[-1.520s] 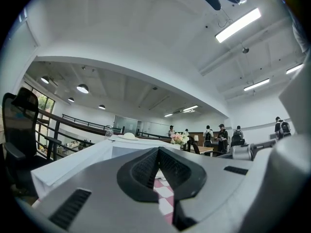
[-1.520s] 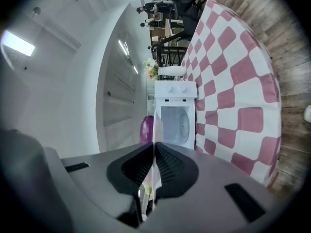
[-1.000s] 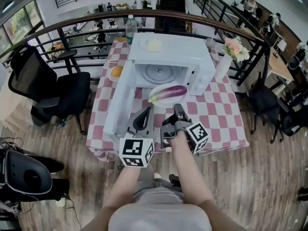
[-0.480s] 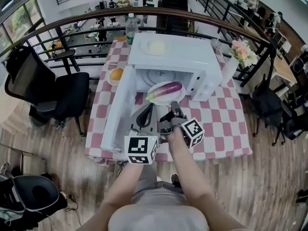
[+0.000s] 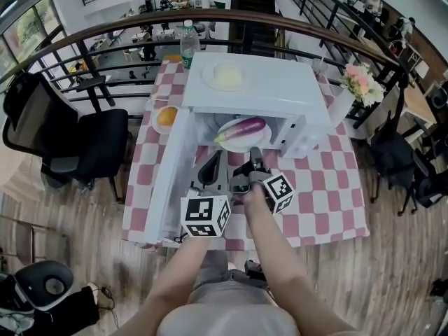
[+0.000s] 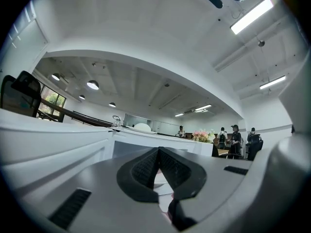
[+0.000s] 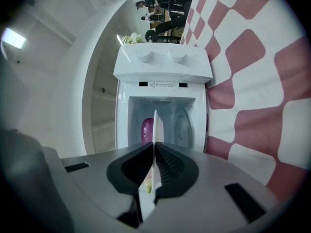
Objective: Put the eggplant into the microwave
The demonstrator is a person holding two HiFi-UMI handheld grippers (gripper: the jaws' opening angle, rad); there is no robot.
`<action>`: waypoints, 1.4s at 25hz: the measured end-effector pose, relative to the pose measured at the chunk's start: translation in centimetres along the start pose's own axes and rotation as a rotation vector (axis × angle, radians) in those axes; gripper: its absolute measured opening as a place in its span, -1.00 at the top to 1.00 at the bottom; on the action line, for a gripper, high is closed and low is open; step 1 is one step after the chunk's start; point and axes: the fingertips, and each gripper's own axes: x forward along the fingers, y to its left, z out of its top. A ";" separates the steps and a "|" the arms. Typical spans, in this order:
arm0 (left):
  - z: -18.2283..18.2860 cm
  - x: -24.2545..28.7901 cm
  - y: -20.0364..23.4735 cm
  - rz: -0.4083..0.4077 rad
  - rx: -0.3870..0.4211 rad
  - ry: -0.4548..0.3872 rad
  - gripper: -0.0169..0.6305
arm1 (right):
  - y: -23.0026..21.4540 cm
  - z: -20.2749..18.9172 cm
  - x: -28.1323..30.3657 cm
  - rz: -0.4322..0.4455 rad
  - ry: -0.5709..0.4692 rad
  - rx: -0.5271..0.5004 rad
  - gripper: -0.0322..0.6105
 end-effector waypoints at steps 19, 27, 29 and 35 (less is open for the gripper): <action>-2.3 4.0 2.3 -0.015 -0.021 0.045 0.93 | -4.9 -0.4 7.2 -0.030 -0.027 0.001 0.79; -2.8 4.4 2.9 -0.012 -0.033 0.056 0.93 | -6.1 -0.6 9.0 -0.084 -0.022 -0.033 0.79; -2.8 4.5 3.0 -0.013 -0.032 0.058 0.93 | -6.4 -0.6 9.4 -0.097 -0.018 -0.044 0.79; -2.7 4.4 3.3 -0.014 -0.036 0.058 0.93 | -6.9 -0.4 10.0 -0.144 -0.027 -0.097 0.79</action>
